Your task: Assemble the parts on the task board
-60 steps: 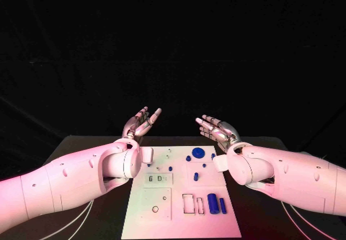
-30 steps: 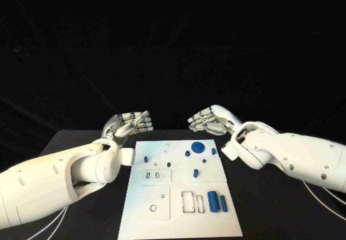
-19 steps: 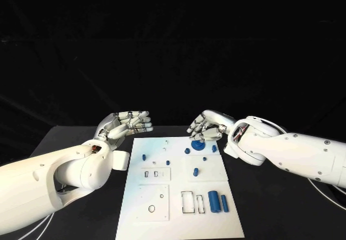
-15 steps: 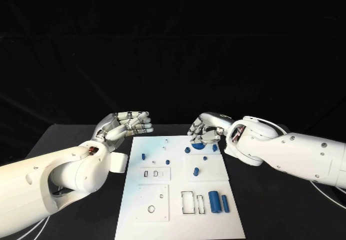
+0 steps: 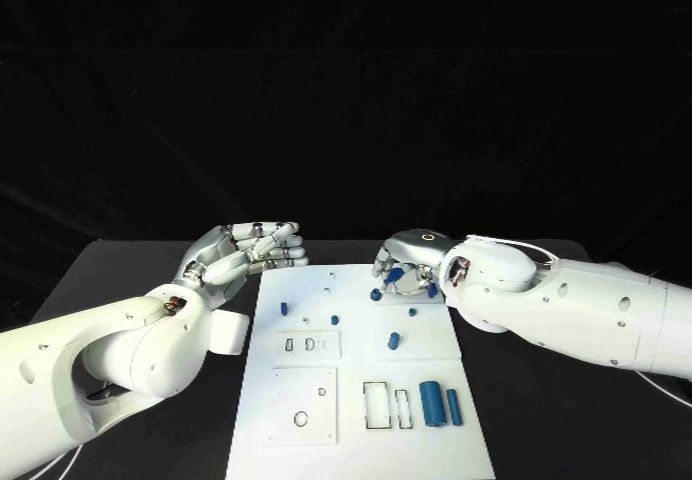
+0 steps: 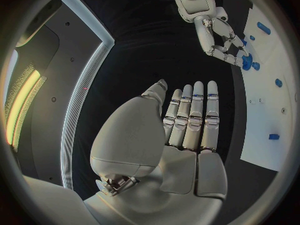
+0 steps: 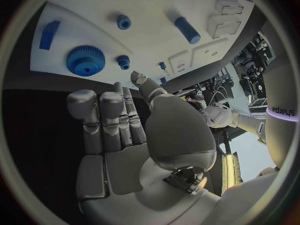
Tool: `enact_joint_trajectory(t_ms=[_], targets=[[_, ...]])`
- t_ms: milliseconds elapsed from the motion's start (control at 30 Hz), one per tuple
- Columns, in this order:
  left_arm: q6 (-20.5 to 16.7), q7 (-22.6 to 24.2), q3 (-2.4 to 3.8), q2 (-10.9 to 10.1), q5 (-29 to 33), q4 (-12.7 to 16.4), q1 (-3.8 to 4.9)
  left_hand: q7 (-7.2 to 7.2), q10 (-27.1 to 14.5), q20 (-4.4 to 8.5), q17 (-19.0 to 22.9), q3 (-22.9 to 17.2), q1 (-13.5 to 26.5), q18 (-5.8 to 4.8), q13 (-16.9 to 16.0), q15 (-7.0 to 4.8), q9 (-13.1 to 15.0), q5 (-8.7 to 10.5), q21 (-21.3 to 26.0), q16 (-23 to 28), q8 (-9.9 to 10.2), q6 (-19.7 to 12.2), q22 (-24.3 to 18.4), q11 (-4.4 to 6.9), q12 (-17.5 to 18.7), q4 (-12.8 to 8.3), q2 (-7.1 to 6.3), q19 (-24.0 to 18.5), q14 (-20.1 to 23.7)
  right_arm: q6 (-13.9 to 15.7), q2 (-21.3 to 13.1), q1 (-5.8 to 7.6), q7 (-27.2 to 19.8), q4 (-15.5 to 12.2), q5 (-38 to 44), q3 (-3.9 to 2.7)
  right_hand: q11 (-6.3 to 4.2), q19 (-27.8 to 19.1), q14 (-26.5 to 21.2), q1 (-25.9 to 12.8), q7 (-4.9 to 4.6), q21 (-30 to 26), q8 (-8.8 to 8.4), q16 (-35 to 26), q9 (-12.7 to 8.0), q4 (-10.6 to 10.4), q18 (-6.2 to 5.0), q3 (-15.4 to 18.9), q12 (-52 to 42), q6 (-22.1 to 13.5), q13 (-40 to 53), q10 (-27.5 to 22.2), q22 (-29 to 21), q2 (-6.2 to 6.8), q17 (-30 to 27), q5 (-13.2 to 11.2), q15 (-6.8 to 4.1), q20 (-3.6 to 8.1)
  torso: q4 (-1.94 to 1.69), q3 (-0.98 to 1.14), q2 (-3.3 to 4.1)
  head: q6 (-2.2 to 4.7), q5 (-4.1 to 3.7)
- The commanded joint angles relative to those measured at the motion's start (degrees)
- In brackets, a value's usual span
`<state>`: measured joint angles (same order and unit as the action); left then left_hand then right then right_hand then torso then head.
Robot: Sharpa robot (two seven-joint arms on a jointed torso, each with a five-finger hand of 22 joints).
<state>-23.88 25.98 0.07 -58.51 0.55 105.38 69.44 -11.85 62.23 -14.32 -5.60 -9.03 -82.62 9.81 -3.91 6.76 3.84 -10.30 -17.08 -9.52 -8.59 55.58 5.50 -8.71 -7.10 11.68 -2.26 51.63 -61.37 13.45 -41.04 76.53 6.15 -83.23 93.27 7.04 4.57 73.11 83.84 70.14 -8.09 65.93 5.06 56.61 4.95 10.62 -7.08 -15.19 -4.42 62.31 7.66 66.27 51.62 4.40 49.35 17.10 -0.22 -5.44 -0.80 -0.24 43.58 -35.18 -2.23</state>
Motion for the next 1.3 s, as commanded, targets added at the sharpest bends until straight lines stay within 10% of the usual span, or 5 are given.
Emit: enact_joint_trajectory(t_ms=[33, 633, 1300], targets=[[1.31, 0.19, 0.07, -0.12, -0.28, 0.32, 0.24, -0.02, 0.34, 0.03, -0.05, 0.16, 0.09, 0.76, 0.09, 0.13, -0.09, 0.02, -0.05, 0.33, 0.4, 0.32, -0.08, -0.14, 0.23, -0.03, -0.51, 0.21, -0.06, -2.14, 0.47, -0.08, 1.8, 0.31, 4.22, -0.02, -0.06, 0.84, 1.78, 0.18, 0.2, 1.83, -0.24, 2.43, 0.12, -0.41, 0.79, -0.36, -0.32, -0.11, 0.19, -0.38, 2.55, 0.32, 2.39, 0.4, -0.11, -0.17, -0.2, 0.1, 0.67, 0.05, 0.2], [1.7, -0.26, 0.1, -0.5, 0.31, 0.46, 0.54, -0.4, 0.09, -0.09, -0.12, 0.17, 0.36, 0.74, 0.11, 0.37, -0.12, 0.02, 0.26, 0.9, 1.02, 0.08, -0.34, -0.45, 1.01, 0.08, -0.57, -0.02, 0.23, -3.84, 1.89, -0.4, 2.16, 1.35, 5.59, 0.02, 0.02, 5.73, 2.26, 0.9, 0.01, 11.28, -0.26, 12.01, 0.37, -1.27, 2.86, -2.61, -0.9, 0.28, 0.71, 0.23, 16.49, 0.52, 11.88, 1.0, -0.03, -0.37, -0.63, 0.37, 1.39, 0.03, 0.22], [1.62, -0.6, 0.1, -0.72, 1.93, 0.86, 0.62, -0.65, 0.18, -0.22, -0.28, 0.82, 1.4, 0.75, 0.02, 0.53, -0.07, 0.13, 0.48, 1.3, 1.45, 0.17, -0.57, -0.66, 1.53, 0.63, -0.79, -0.1, 0.22, -4.66, 2.57, -0.74, 2.66, 2.01, 6.07, 0.05, -0.38, 6.9, 2.33, 1.62, 0.29, 14.09, 0.3, 15.99, 0.85, -1.86, 3.44, -5.26, -1.47, 1.96, 1.01, 1.91, 20.74, 0.19, 15.59, 0.5, -0.23, -0.29, -0.97, 0.4, 1.86, -0.29, -0.19]])
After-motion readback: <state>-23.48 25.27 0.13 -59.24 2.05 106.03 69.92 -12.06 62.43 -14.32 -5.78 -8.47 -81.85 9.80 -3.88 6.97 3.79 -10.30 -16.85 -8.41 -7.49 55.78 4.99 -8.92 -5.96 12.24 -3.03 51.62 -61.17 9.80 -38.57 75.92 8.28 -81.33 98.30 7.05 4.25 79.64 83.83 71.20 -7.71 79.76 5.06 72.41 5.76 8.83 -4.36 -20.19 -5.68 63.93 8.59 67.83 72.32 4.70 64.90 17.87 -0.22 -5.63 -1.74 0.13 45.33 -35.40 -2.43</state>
